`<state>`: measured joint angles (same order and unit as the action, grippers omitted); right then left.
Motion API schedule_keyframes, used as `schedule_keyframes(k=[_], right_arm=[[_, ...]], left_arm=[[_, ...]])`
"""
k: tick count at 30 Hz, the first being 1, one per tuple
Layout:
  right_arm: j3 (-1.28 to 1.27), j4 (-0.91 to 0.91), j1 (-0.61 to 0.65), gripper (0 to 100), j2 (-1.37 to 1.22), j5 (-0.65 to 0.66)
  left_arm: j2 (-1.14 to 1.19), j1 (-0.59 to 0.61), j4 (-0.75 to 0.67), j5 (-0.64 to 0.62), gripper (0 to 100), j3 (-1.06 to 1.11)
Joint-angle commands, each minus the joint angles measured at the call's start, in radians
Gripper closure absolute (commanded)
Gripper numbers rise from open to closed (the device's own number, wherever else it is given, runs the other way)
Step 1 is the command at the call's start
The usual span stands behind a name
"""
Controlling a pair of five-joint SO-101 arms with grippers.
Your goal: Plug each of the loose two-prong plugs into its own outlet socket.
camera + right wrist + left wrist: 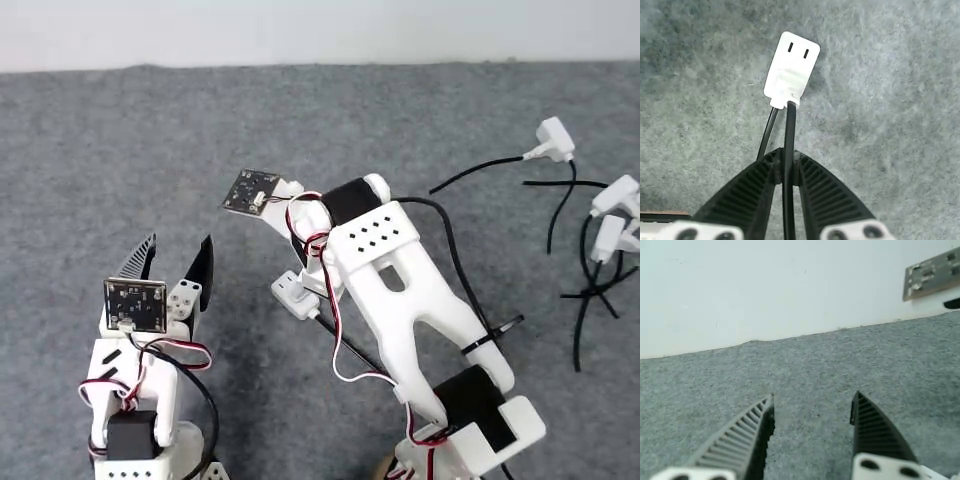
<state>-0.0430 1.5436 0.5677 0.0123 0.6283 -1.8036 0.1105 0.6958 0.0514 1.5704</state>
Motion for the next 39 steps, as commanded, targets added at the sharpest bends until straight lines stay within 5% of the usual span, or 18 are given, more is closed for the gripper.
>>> schedule_keyframes(k=[1,19,39], right_arm=[[0.005,0.002,0.004,99.0,0.005,0.003],[-0.081,-0.058,0.005,98.9,0.004,0.000],[-0.189,-0.341,0.065,98.8,-0.113,-0.087]], left_arm=[[-0.017,0.003,-0.028,0.008,76,-0.008],[-0.017,0.002,-0.048,0.012,76,0.012],[-0.017,0.000,-0.048,0.014,76,0.013]])
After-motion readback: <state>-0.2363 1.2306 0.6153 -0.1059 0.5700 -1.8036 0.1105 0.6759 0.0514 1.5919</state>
